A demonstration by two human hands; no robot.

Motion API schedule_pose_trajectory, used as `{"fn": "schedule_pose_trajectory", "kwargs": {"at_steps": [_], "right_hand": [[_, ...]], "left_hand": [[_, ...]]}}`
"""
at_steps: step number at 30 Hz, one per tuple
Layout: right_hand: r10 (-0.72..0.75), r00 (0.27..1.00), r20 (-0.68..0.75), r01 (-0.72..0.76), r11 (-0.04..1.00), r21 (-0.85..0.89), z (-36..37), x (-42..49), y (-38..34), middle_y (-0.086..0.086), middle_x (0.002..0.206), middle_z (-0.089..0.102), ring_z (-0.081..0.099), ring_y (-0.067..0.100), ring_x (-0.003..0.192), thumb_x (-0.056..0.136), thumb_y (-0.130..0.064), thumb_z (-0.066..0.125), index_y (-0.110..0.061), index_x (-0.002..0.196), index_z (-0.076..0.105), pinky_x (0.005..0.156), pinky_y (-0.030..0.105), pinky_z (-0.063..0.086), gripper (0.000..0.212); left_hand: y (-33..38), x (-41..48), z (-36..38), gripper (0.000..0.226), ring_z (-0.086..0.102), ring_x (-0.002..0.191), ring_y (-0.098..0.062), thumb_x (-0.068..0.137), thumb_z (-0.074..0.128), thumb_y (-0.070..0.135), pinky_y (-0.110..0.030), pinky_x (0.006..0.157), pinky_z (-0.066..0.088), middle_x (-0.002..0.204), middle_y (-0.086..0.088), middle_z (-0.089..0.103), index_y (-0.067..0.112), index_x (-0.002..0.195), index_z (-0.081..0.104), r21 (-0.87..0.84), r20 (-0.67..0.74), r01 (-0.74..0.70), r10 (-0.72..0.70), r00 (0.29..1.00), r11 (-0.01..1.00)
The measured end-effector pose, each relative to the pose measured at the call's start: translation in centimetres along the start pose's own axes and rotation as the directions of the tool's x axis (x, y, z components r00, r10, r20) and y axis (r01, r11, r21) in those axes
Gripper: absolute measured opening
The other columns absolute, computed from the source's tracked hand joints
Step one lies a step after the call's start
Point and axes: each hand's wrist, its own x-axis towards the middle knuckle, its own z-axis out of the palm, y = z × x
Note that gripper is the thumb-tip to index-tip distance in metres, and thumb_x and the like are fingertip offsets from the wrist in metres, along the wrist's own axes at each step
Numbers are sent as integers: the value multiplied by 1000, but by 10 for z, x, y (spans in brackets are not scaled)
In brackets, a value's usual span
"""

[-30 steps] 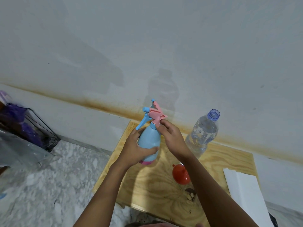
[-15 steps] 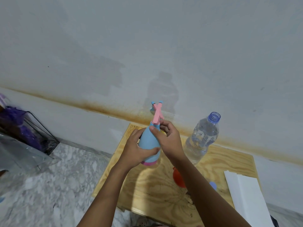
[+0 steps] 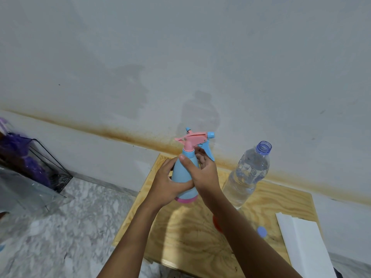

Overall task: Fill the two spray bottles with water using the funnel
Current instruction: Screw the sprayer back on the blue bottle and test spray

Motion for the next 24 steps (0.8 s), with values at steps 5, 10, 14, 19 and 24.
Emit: {"fn": "schedule_pose_trajectory", "kwargs": {"at_steps": [5,10,14,19,24], "right_hand": [[-7,987,164,1,999,39,-9,2,-2,-2,112,71,69,16,104,97,-20,61,-24,117,66,83,33,58,21],[-46,991,124,53,997,-52,-8,5,-6,0,117,68,70,14,98,86,-26,76,-31,112,60,79,33,59,30],[11,946,324,37,989,-140,-19,12,-11,-3,128,64,65,16,112,90,-36,68,-31,129,57,93,36,56,41],[12,955,297,16,996,-93,-24,16,-13,-3,112,72,68,14,104,96,-16,63,-16,116,67,90,34,56,21],[-63,972,229,97,985,-141,-20,14,-10,-1,100,70,68,13,95,89,-14,71,-15,101,60,84,36,54,17]], "left_hand": [[2,3,-4,70,66,106,-15,60,87,39,-40,76,62,111,6,62,37,125,60,-13,30,18,-17,999,1000],[5,3,-5,66,65,105,-12,64,86,36,-35,74,62,112,8,63,37,125,59,-17,67,11,-9,998,1000],[4,2,-7,64,66,106,-12,65,88,34,-34,75,62,112,8,63,36,123,61,-14,62,24,-23,998,1000],[5,2,-9,65,64,107,-10,62,88,37,-40,78,61,113,8,63,39,121,62,5,84,26,-26,996,1000],[7,1,-8,58,66,105,-14,64,88,36,-44,80,61,112,6,65,46,115,62,27,109,17,-20,994,999]]}}
